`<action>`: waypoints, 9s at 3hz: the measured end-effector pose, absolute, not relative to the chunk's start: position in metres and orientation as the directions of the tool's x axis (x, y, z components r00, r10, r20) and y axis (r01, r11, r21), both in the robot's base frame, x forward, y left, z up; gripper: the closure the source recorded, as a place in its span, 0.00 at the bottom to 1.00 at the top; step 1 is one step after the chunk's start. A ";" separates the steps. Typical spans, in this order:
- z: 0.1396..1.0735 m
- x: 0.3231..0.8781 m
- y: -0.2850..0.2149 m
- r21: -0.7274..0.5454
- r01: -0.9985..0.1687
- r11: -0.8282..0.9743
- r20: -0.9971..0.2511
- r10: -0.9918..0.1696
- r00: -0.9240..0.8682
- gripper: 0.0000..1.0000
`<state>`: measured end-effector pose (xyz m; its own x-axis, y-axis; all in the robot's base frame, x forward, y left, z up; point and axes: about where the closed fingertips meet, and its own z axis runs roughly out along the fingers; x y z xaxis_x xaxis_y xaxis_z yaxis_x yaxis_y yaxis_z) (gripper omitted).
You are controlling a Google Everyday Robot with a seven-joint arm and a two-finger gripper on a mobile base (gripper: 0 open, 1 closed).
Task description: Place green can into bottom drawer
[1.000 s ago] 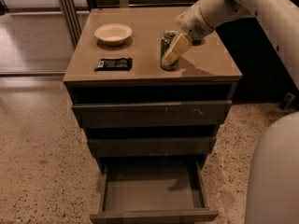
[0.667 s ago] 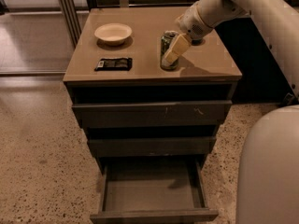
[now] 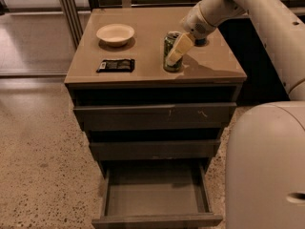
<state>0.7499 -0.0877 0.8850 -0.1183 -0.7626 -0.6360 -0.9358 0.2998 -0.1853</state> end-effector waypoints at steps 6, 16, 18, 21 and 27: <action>0.905 0.642 -0.065 -0.152 -0.977 0.151 -0.658 -0.753 -0.014 1.00; 0.499 0.504 -0.097 -0.285 -0.953 0.099 -0.576 -0.813 0.088 1.00; 0.356 0.539 -0.124 -0.178 -0.963 0.201 -0.644 -0.764 -0.041 1.00; 0.288 0.548 -0.146 -0.230 -0.962 0.144 -0.573 -0.820 0.014 1.00; 0.172 0.607 -0.140 -0.074 -0.968 0.240 -0.707 -0.697 -0.119 1.00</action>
Offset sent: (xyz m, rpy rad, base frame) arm 0.0002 0.0001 -0.0001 0.0001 0.0004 0.0000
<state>0.6072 -0.1402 0.1724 -0.1188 -0.6974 -0.7068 -0.9681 0.2395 -0.0736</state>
